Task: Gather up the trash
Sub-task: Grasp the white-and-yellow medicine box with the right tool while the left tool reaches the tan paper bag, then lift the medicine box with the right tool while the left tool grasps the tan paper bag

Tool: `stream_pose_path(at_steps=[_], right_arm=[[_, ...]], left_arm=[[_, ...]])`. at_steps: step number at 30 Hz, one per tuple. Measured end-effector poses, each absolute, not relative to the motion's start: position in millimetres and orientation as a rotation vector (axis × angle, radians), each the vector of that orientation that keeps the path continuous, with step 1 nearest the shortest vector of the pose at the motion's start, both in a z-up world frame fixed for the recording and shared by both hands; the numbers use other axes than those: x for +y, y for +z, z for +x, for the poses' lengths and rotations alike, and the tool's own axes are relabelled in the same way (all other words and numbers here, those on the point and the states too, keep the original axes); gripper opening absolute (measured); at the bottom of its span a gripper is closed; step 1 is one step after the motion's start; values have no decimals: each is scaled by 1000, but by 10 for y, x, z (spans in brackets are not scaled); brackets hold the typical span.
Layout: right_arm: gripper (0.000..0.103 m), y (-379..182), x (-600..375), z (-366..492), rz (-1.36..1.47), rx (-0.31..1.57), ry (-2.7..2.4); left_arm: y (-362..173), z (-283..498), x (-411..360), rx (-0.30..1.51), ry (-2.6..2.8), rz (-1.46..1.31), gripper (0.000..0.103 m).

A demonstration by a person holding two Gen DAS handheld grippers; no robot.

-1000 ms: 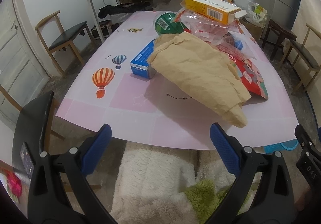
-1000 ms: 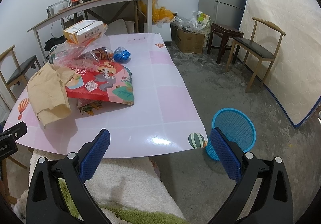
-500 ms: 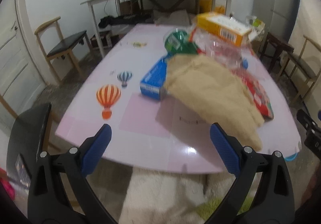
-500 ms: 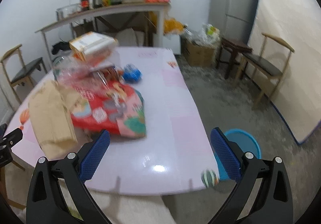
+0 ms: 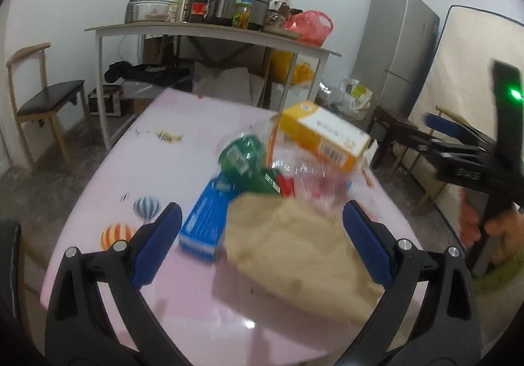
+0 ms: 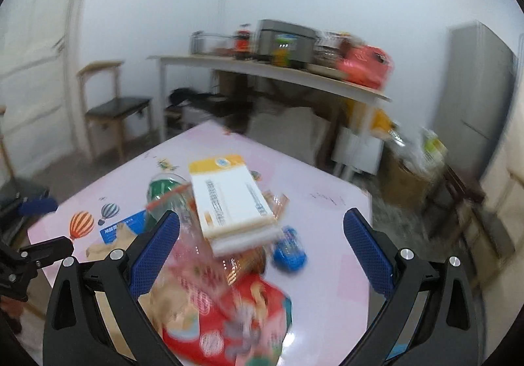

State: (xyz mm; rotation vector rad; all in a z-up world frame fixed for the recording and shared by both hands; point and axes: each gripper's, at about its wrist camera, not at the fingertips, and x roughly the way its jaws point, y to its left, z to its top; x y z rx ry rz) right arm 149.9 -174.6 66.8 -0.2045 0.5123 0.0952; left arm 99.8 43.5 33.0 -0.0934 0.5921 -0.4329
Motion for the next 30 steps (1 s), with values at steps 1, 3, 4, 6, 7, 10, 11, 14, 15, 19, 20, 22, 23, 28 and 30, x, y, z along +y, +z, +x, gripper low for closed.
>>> stream_pose_path(at_steps=[1,3,4,6,7,10,11,14,15,19,20,22,23,28,30], right_arm=[[98,680,-1690,1666,-227,546,138],[98,656,-1584,1958,-264,621,210],[98,628,-1565,2081,-281,654,230],[98,563,-1505,2354,-341,719,248],[98,509,-1489,2433,-363,750,267],[98,355,-1502,2625,-406,834,274],[98,319,-1511,2672,-407,860,280],[96,270,-1534,2758,-393,907,287],[91,263,-1548,2765,-389,911,292],[70,268,-1574,2762,-366,919,290],[70,272,-1583,2763,-353,920,287],[70,282,-1592,2766,-333,915,289],[70,292,-1601,2752,-327,910,291],[69,398,-1627,2657,-296,871,287],[69,471,-1656,2607,-272,851,287]], left_arm=[[345,1091,415,597,-448,-100,95],[341,1278,397,626,-465,-128,95],[334,1363,397,641,-470,-145,95],[291,1535,385,673,-484,-187,95],[255,1579,400,685,-487,-199,95],[205,1699,395,708,-499,-218,94],[196,1714,397,712,-505,-221,92],[144,1715,440,725,-533,-235,79],[123,1704,462,731,-543,-243,77],[42,1518,511,734,-606,-203,76],[28,1457,506,734,-624,-177,76],[-7,1329,467,751,-668,-125,83],[-36,1264,439,760,-679,-96,85],[-217,1105,257,809,-646,28,88],[-282,1086,156,809,-641,84,88]])
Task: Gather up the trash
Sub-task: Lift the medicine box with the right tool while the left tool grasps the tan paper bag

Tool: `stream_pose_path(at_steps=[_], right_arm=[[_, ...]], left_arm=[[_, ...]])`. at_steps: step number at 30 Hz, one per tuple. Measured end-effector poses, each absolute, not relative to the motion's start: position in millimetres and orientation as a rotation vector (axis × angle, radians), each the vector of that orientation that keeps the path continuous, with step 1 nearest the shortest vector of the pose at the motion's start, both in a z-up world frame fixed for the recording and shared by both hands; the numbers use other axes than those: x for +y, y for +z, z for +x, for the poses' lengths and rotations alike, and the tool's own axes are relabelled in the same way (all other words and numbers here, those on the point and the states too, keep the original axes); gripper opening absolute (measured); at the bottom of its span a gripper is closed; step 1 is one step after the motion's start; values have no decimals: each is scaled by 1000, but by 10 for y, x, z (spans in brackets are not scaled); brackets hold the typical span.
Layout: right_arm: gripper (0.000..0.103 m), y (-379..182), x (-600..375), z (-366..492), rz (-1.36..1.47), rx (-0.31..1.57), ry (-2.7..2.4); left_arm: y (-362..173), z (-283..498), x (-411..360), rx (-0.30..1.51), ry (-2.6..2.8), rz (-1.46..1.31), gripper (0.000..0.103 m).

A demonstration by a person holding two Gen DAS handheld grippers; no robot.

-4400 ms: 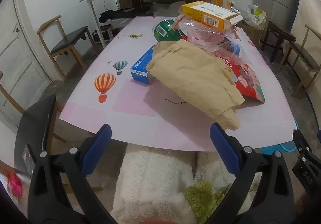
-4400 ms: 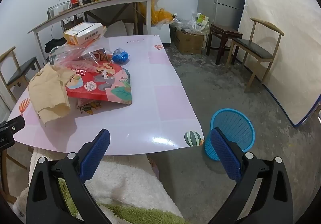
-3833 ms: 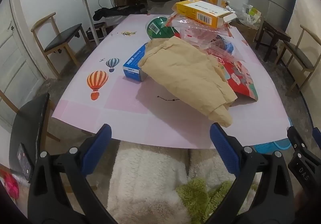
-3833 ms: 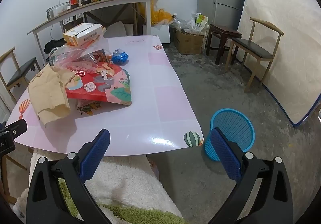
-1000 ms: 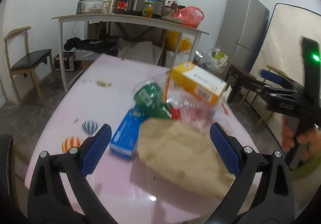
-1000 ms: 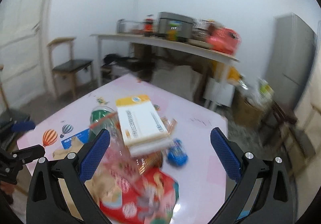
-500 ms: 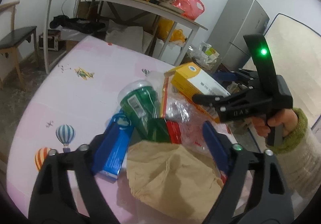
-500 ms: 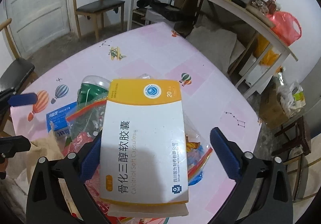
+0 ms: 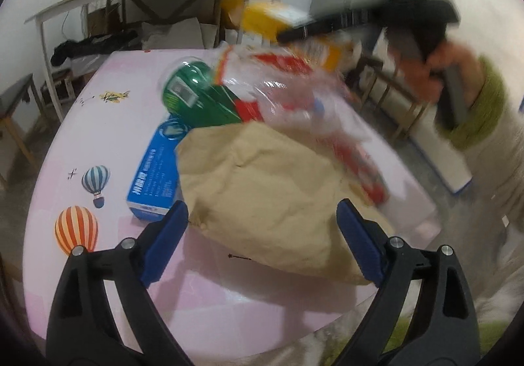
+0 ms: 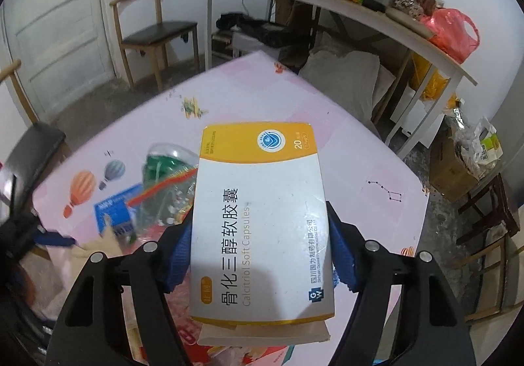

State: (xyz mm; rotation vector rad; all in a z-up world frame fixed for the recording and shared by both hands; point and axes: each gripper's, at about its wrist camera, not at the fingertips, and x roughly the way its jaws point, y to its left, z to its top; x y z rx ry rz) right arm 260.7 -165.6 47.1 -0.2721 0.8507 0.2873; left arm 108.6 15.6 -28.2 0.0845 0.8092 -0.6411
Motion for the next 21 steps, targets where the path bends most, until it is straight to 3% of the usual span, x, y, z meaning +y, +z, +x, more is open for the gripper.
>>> stream_pose_path(at_steps=[6,14,16,19,21], right_arm=[[69,745,-1909,2241,-126,773,283],[69,655,-2206,1679,30,766,242],[69,585,-2286,1562,75,775,229],[69,488,-2434,1424,142,786,202],[69,421,-2521,1346,183,791,186]], left_arm=[[-423,1044,-108,784,-600,259,86],[-418,970,-146,766,-593,322,42],[-382,955,-119,764,-595,313,27],[-317,919,-69,765,-597,294,11],[-262,910,-30,756,-590,277,6]])
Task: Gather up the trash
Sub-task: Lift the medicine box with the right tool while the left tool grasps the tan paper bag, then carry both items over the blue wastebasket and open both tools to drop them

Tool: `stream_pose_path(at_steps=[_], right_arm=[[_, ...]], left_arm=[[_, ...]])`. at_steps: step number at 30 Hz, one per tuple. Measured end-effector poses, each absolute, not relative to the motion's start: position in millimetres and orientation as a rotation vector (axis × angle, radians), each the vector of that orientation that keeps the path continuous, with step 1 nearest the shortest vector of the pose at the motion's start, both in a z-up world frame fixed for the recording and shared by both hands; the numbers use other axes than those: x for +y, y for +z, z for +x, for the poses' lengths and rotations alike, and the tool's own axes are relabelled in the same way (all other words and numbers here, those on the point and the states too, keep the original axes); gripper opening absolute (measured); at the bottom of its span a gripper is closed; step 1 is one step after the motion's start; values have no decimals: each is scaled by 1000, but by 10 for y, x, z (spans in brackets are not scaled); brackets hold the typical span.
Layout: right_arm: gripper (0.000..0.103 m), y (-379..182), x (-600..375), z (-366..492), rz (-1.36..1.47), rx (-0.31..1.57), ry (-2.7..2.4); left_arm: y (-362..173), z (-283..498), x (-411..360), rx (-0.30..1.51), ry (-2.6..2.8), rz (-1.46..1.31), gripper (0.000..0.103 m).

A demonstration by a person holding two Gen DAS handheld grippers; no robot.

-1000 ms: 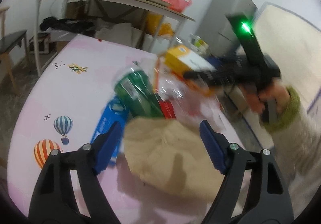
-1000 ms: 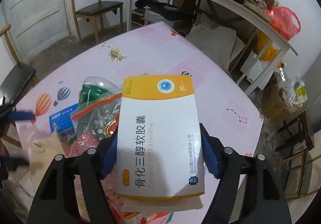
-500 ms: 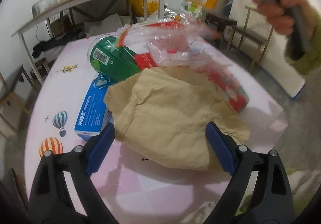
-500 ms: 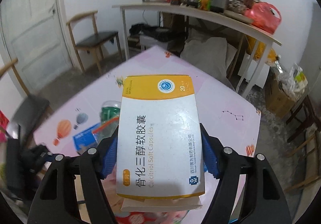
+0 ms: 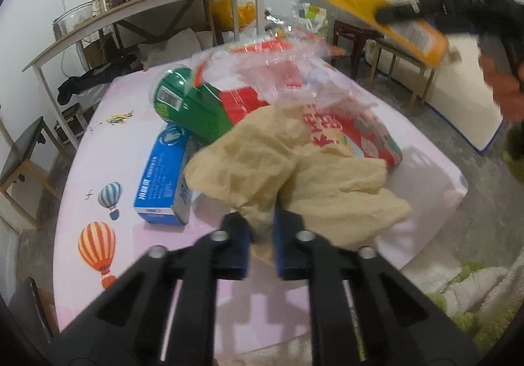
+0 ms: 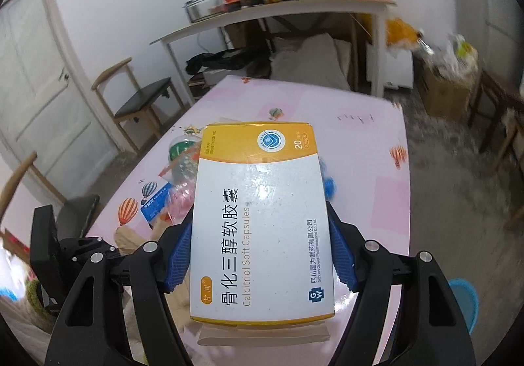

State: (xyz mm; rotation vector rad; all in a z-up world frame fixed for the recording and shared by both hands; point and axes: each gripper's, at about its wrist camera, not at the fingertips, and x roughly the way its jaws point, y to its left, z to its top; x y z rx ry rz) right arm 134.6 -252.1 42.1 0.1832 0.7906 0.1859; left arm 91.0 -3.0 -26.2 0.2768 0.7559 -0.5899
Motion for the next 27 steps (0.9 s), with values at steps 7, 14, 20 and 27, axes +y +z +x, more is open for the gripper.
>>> stream_pose_path(at_steps=[7,14,20,27], right_arm=[[69,265,-2784,1056,302,774,152],[69,201,-3042,732,382,725,136],[69,186,-3512,335,464,664,25],[70,-54,-4569,-550,656,605,-327]], left_arm=[[186,723,127,651,-580,203,2],[625,574,20,576,-638,127,2],[976,565,-686,498,-822,133,2],[853,754,-2406,634,-1029,265,2]])
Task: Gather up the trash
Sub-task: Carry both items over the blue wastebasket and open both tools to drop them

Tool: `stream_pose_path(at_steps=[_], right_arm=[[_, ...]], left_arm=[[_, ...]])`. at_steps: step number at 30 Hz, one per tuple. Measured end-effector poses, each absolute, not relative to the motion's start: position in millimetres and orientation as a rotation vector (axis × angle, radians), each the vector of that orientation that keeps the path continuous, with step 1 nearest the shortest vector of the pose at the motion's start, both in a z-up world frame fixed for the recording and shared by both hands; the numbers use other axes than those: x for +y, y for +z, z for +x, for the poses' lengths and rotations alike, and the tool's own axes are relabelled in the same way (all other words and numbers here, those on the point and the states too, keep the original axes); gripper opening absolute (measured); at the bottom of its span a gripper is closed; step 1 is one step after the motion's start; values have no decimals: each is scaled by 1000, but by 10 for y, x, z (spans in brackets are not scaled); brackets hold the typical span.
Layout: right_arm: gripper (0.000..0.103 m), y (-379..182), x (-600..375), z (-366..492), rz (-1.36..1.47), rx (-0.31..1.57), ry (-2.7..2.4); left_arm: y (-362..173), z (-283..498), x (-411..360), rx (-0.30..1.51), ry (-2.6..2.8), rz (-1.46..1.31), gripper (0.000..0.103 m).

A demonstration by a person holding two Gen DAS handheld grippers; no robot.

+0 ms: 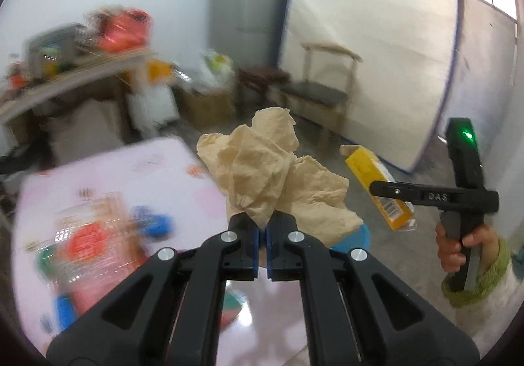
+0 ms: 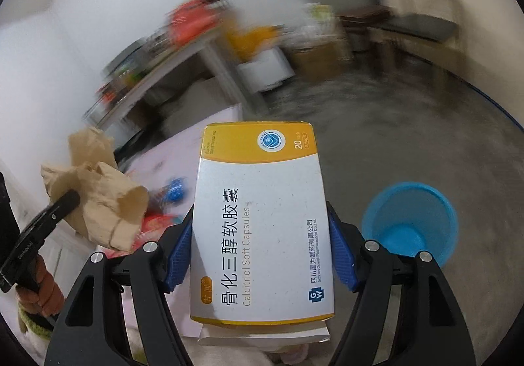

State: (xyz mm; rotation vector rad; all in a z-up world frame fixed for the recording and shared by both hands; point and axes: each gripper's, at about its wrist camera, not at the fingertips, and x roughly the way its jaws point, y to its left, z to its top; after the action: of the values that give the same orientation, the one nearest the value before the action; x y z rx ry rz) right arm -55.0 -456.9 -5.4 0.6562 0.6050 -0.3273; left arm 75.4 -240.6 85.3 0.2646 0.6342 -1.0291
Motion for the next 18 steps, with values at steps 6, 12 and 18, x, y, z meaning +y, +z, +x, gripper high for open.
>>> stream_pose_path(at_steps=[6,12,18], right_arm=[[70,-617,-5326,-1194,896,590,-530],[70,-1359,-5813,-1238,1039,663,-603],[70,-2283,-6381,-923,1136,787,-675]], left_arm=[[348,745,-3929,809,-1173,394,2],[-620,529,-5217,983,-1218,614,2],[-1448,610,-6015,1129,-1198,690,3]])
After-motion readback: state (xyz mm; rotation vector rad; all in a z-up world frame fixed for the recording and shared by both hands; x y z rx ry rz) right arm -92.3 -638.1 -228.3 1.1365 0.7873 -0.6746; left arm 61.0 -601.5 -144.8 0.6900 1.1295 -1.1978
